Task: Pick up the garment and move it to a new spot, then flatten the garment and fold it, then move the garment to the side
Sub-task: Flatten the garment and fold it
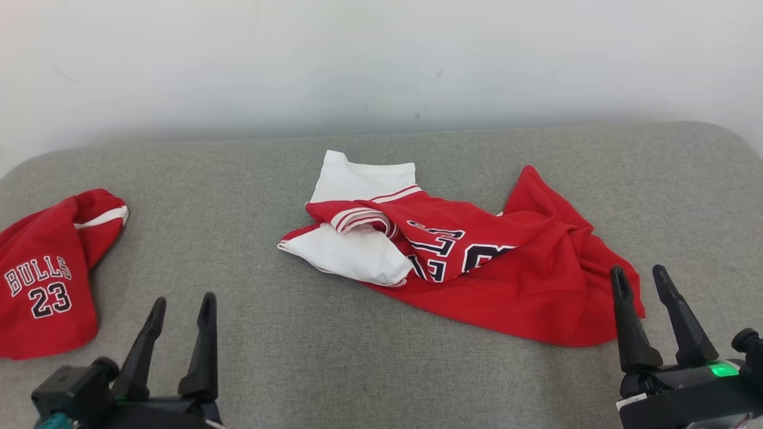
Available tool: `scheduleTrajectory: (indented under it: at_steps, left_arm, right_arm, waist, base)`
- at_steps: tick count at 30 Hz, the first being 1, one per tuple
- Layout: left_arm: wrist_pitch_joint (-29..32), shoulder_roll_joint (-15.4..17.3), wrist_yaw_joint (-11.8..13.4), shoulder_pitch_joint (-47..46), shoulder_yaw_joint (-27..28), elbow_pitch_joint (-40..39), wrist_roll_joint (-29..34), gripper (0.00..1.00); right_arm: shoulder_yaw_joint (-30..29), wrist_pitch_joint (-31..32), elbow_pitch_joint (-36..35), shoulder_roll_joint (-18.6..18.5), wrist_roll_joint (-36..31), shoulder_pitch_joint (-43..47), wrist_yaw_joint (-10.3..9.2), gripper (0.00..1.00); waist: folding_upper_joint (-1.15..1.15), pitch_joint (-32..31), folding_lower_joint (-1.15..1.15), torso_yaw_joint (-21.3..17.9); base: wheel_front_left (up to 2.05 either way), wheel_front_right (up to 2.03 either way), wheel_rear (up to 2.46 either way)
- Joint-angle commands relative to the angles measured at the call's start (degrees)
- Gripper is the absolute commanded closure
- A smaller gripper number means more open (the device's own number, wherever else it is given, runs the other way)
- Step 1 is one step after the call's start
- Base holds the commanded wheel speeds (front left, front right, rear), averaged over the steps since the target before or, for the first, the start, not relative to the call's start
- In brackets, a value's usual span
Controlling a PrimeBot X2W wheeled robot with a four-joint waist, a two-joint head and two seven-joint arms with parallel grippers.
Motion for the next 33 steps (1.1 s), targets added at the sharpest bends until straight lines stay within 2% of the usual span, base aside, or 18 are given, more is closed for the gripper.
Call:
scheduleTrajectory:
  at_steps: [1, 4, 9, 12, 18, 23, 27, 33]
  left_arm:
    - [-0.3, 0.93, 0.4, 1.22, 0.29, -0.47, 0.47, 0.0]
    - [0.74, 1.82, 0.44, 1.51, -0.54, -1.32, 0.88, 0.0]
    - [4.05, 1.9, -2.02, -1.69, -4.25, -0.81, 2.56, 0.0]
    - [8.22, 1.26, -5.66, -5.57, -8.63, 2.9, 3.91, 0.0]
    - [15.97, -4.05, -12.5, -14.65, -14.47, 14.08, 3.31, 0.0]
    - [20.44, -9.4, -15.49, -20.72, -14.32, 25.12, -0.4, 0.0]
    - [22.89, -12.18, -14.47, -24.83, -13.11, 33.45, -2.12, 0.0]
    - [25.45, -14.42, -13.03, -29.24, -10.85, 42.62, -4.21, 0.0]
  right_arm:
    - [-0.13, -0.06, 0.17, -0.18, 0.23, 0.23, -0.04, 0.0]
    - [0.31, 0.4, 0.48, -0.18, 0.26, -0.05, -0.04, 0.0]
    - [0.51, 0.73, 0.52, -0.2, 0.34, -0.34, -0.04, 0.0]
    - [0.43, 1.07, 0.09, -0.19, 0.3, -0.28, -0.04, 0.0]
    - [0.94, 1.84, -0.46, -0.18, 0.21, -0.46, -0.04, 0.0]
    - [1.81, 2.3, -0.85, -0.19, 0.11, -0.81, -0.04, 0.0]
    - [2.66, 2.58, -1.33, -0.18, -0.14, -1.03, -0.04, 0.0]
    - [3.43, 2.75, -2.1, -0.19, -0.07, -0.76, -0.04, 0.0]
  waist:
    - [0.01, -0.37, 0.0, -0.3]
    - [0.01, -0.38, 0.0, -0.25]
    - [0.01, -0.11, 0.0, -0.08]
    - [0.01, 0.14, 0.0, -0.1]
    - [0.01, 0.79, 0.0, -1.56]
    - [0.01, 1.8, 0.0, -3.77]
    - [0.01, 2.91, 0.0, -5.72]
    - [0.01, 4.59, 0.0, -7.82]
  base:
    - [0.0, 0.0, 0.0]
    - [0.0, 0.0, 0.0]
    - [0.0, 0.0, 0.0]
    - [0.0, 0.0, 0.0]
    - [0.0, 0.0, 0.0]
    - [0.0, 0.0, 0.0]
    - [0.0, 0.0, 0.0]
    - [0.0, 0.0, 0.0]
